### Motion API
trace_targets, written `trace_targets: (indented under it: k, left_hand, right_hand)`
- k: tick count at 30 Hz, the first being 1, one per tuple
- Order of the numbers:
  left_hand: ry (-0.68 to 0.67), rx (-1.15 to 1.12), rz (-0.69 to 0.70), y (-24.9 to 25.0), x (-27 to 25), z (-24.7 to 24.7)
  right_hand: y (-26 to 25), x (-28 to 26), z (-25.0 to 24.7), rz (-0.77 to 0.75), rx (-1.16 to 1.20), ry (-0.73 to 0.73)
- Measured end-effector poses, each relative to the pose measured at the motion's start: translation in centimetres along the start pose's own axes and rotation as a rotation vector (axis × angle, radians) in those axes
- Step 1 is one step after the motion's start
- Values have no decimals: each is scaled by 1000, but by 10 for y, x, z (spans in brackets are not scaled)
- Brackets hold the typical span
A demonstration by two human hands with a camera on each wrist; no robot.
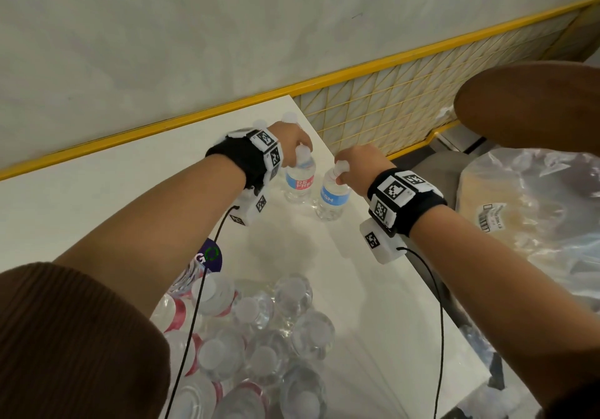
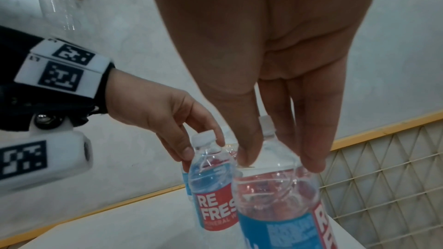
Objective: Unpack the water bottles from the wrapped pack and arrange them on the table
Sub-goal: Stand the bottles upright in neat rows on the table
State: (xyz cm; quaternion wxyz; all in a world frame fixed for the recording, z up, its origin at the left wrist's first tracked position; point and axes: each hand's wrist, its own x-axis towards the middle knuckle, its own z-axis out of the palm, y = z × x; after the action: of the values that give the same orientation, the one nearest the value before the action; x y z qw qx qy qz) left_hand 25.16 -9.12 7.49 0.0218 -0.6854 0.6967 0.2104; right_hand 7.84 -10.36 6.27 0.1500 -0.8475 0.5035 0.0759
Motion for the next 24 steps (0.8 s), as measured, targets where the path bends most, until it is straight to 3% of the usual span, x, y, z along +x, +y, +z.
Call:
trace_targets:
  k: [9,13,24]
  left_hand:
    - [152,-91,-57,9,8,19]
    - [110,-103,23,10,7,13]
    - [170,-198,13,8,12,8]
  right_hand:
    - [2,-3,3,22,82,29]
    - [1,-1,5,30,79,25]
    - [-5,5,0,37,90,20]
